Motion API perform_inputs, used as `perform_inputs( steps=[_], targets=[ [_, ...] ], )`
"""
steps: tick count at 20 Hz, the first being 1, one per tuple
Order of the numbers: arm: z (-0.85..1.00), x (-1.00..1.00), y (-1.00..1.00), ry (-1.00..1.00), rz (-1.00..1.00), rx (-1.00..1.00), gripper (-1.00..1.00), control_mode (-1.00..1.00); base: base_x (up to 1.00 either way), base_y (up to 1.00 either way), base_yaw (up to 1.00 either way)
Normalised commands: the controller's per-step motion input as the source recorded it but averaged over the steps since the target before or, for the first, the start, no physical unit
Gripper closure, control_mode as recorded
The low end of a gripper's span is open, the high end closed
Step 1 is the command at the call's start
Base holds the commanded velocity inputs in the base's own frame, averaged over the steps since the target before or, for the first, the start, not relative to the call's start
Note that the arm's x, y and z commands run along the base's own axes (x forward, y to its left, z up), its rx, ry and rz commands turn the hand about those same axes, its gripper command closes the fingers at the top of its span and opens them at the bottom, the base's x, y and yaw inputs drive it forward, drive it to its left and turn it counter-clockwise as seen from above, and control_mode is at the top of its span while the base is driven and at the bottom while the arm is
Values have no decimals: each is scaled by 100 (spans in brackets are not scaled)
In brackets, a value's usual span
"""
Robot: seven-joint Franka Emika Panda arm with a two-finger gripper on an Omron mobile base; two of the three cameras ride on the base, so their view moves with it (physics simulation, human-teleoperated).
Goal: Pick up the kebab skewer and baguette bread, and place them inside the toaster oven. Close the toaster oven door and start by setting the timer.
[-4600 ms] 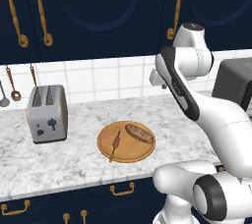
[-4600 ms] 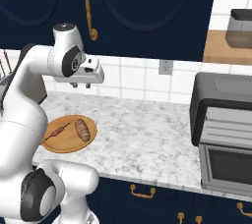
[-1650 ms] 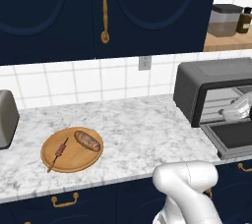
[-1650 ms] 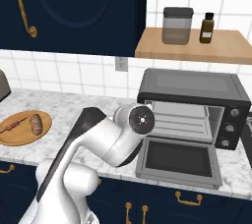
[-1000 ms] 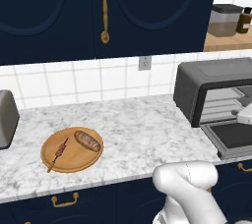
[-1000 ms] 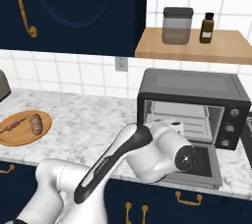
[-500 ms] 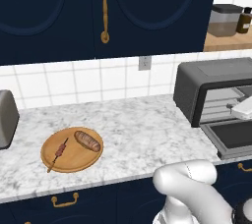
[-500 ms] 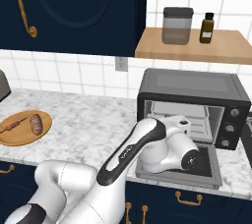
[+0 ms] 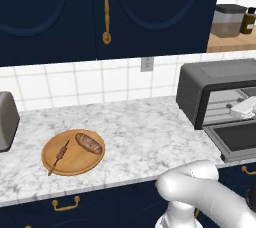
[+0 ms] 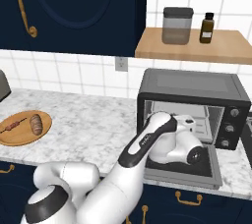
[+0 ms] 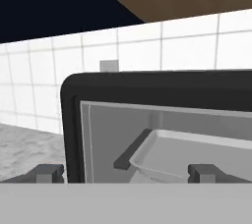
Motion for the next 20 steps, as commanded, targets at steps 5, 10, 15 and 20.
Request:
perform_inputs(
  steps=[5,10,15,20],
  targets=[
    [-4,50,-21,-2,0,6,-100,-100,0,0,0],
    [-38,43,-3,-1,-1,3,-100,-100,0,0,0],
    [-19,40,-22,0,0,2,-100,-100,0,0,0],
    [-6,32,-20,-1,0,2,-100,-100,0,0,0]
  ],
)
